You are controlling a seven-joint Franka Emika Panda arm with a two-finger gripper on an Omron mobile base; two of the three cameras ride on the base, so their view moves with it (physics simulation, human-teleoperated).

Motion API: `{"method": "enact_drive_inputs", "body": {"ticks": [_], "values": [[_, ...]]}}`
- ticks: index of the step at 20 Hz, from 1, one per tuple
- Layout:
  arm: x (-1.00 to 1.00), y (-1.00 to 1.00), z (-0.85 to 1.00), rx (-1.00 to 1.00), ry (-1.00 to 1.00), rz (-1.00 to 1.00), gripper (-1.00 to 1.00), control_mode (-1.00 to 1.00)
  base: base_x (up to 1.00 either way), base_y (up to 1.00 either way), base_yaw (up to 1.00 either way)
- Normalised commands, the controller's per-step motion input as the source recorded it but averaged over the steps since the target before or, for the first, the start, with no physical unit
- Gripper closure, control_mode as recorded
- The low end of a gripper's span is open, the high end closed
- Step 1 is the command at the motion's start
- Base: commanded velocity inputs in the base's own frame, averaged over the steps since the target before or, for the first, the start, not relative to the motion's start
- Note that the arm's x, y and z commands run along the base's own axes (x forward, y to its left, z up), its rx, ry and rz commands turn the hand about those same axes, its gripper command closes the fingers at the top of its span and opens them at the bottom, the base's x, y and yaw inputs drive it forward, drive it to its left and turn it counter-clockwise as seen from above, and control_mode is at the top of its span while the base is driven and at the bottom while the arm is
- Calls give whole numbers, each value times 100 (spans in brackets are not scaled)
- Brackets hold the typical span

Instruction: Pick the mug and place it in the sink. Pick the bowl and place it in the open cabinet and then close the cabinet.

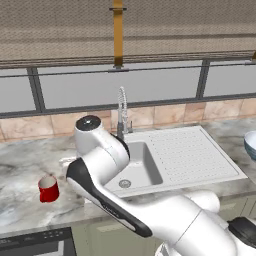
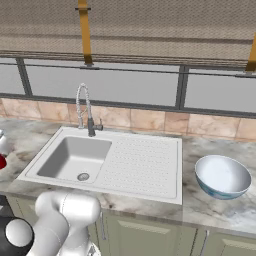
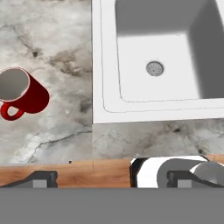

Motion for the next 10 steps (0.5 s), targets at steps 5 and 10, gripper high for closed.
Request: {"method": "enact_drive_inputs", "body": {"ticks": [5,10], "values": [[-2,59,-32,3,0,0,-100,-100,0,0,0],[2,55,-37,8,0,0,-100,-100,0,0,0]]}}
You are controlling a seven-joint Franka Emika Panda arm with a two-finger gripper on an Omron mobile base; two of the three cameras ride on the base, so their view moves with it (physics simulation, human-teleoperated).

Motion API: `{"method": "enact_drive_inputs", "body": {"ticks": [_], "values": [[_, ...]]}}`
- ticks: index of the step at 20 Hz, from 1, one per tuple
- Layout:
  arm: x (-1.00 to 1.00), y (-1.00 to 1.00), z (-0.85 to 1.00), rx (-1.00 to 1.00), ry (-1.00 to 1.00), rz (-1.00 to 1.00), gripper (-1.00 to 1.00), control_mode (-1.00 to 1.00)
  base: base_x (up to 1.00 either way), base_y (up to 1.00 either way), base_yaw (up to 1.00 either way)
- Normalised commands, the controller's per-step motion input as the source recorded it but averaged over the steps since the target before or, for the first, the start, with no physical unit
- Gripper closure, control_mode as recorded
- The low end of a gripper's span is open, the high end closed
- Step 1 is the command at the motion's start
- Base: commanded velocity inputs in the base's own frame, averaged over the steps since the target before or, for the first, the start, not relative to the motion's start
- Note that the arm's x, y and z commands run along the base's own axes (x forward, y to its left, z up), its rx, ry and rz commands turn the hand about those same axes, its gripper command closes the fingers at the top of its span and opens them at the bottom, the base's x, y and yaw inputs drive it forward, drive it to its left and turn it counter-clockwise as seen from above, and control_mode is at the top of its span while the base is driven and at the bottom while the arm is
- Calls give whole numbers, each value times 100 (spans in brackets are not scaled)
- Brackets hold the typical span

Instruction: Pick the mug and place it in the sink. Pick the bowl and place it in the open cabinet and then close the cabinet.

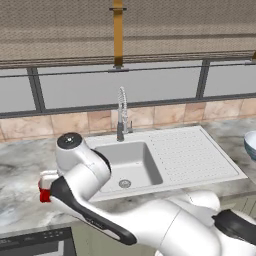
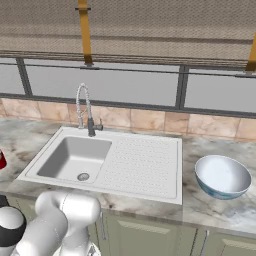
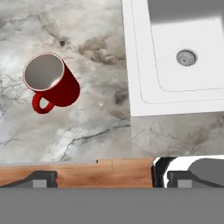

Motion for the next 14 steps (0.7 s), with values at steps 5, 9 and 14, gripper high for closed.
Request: {"method": "enact_drive_inputs", "body": {"ticks": [5,9,14], "values": [[4,48,-33,7,0,0,-100,-100,0,0,0],[20,31,-16,3,0,0,-100,-100,0,0,0],[32,24,-1,0,4,0,-100,-100,0,0,0]]}}
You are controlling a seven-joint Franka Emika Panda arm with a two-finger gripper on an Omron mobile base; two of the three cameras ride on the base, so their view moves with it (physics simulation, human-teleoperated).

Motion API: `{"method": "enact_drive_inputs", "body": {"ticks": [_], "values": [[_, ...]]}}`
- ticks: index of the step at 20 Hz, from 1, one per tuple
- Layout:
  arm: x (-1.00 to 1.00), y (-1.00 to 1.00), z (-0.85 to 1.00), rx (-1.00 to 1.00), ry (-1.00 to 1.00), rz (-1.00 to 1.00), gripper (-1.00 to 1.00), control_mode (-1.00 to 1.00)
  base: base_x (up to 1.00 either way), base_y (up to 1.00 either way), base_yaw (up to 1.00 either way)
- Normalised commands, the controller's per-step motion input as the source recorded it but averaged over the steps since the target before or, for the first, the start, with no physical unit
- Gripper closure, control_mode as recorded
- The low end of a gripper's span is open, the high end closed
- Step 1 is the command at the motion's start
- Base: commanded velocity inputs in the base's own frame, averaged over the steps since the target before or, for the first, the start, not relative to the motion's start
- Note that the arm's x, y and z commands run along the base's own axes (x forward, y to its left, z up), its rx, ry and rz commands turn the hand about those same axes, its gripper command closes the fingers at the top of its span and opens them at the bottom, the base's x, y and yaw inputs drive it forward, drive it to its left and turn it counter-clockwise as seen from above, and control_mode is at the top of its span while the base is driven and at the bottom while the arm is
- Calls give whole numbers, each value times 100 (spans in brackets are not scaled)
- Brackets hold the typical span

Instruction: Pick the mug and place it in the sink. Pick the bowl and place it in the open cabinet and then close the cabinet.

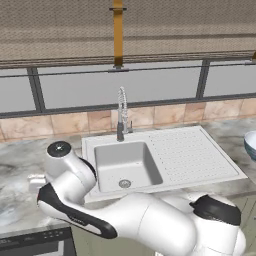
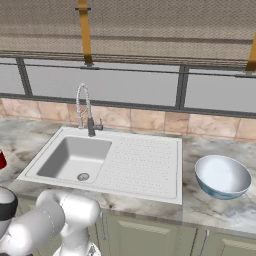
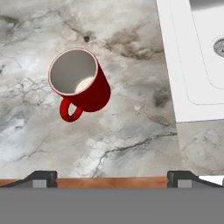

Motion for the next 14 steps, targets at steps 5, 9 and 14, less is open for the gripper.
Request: {"method": "enact_drive_inputs", "body": {"ticks": [5,9,14], "values": [[29,24,-5,0,7,0,-100,-100,0,0,0],[19,29,-11,0,3,0,-100,-100,0,0,0],[8,18,-13,0,0,-4,-100,-100,0,0,0]]}}
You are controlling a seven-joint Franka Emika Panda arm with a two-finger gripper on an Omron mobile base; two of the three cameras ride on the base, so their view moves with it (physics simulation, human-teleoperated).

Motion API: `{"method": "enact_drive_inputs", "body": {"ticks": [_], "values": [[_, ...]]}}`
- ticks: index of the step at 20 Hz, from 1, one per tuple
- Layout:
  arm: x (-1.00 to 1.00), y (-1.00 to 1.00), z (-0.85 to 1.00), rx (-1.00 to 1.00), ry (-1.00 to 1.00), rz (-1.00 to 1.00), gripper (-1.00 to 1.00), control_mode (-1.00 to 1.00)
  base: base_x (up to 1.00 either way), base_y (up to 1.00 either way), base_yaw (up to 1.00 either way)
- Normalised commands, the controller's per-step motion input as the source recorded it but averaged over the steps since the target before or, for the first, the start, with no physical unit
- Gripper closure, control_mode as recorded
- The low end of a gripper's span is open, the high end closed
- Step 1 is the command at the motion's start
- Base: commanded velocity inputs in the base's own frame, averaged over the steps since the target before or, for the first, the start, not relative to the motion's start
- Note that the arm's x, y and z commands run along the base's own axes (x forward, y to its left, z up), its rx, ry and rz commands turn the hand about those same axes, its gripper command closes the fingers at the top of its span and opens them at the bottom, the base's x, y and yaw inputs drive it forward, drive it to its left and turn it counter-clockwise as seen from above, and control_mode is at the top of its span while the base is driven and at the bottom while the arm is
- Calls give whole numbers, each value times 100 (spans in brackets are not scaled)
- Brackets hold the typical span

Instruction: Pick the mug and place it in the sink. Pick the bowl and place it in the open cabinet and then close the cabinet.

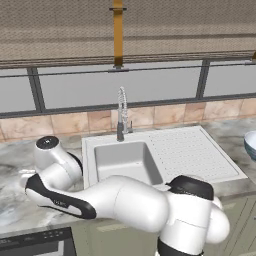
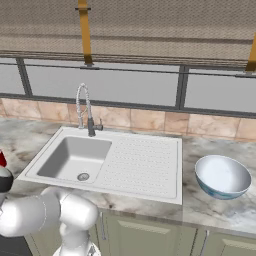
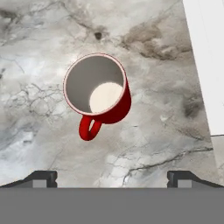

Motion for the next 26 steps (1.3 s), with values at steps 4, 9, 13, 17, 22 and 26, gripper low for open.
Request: {"method": "enact_drive_inputs", "body": {"ticks": [4,9,13,17,22,26], "values": [[15,1,-30,0,0,-7,-100,-100,0,0,0],[14,5,-33,0,0,-8,-100,-100,0,0,0],[11,15,-26,0,0,-5,-100,-100,0,0,0],[8,28,-6,0,4,-1,-100,-100,0,0,0],[6,25,-7,0,6,0,-100,-100,0,0,0],[8,11,-21,0,5,0,-100,-100,0,0,0]]}}
